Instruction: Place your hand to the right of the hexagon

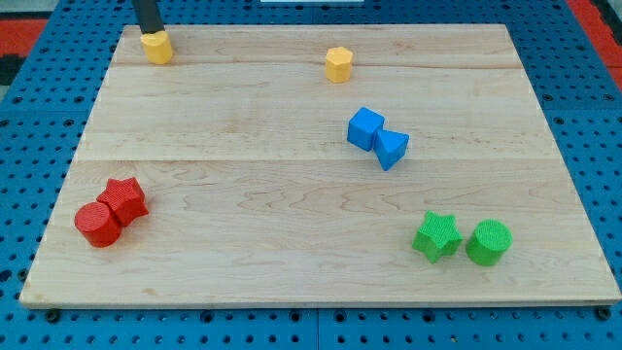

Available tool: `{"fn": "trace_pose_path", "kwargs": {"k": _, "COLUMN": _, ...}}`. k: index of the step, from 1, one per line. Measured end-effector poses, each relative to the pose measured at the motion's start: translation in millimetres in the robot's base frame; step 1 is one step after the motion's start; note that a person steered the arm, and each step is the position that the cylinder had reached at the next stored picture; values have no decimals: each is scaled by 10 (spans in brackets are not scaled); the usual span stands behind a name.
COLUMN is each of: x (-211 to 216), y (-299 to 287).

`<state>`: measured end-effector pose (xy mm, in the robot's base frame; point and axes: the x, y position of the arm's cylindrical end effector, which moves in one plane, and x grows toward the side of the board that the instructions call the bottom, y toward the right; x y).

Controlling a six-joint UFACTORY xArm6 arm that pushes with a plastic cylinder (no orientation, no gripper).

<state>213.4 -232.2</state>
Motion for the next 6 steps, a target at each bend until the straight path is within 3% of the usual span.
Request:
{"fn": "trace_pose_path", "kwargs": {"k": 2, "x": -155, "y": 952}}
{"fn": "trace_pose_path", "kwargs": {"k": 4, "x": -154, "y": 1137}}
{"fn": "trace_pose_path", "kwargs": {"k": 5, "x": 257, "y": 1682}}
{"fn": "trace_pose_path", "kwargs": {"k": 6, "x": 266, "y": 2701}}
